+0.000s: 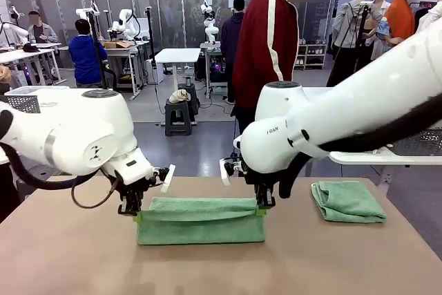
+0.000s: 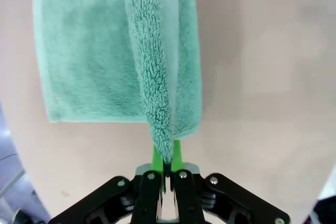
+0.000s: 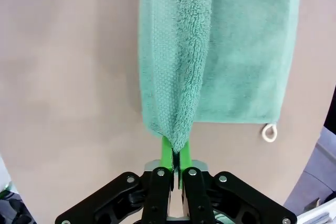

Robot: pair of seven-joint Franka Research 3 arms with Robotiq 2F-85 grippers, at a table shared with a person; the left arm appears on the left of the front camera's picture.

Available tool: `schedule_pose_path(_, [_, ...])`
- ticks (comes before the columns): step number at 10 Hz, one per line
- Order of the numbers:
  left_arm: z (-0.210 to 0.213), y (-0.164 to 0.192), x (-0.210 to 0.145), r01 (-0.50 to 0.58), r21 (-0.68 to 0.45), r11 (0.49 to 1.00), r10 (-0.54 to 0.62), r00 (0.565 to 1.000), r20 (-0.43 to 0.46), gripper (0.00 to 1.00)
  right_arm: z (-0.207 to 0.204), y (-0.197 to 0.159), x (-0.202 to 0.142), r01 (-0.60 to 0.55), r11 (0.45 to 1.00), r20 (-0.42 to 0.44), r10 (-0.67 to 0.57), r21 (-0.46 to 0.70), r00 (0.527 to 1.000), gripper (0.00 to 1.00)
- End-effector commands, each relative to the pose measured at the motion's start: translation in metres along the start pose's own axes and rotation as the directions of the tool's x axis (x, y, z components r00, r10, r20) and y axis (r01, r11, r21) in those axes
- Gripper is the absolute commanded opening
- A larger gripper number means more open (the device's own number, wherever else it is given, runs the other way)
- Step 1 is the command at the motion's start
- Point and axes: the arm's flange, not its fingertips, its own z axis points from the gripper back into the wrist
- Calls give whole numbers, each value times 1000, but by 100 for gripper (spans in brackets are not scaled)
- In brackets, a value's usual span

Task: Fold the towels and place them in the basket.
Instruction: When a person lays out a Towel with hook on the table, fold it in half twice.

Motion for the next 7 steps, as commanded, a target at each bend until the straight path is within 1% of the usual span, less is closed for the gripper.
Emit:
schedule_pose_path(1, [-1, 30, 7, 30, -52, 998, -30, 1000, -1, 6, -3, -25, 6, -41, 999, -12, 41, 22, 999, 6])
schedule_pose_path(3, [-8, 60, 11, 24, -54, 998, -25, 1000, -15, 6, -10, -49, 6, -40, 999, -24, 40, 19, 999, 6])
schedule_pose_path(5, [-21, 89, 11, 18, -55, 998, -20, 999, -25, 6, -24, -70, -1, -27, 999, -24, 27, 20, 999, 6])
schedule_pose_path(7, [-32, 107, 8, -7, -59, 998, 4, 999, -36, 6, -34, -82, -7, 2, 999, -28, -1, 40, 1000, 6])
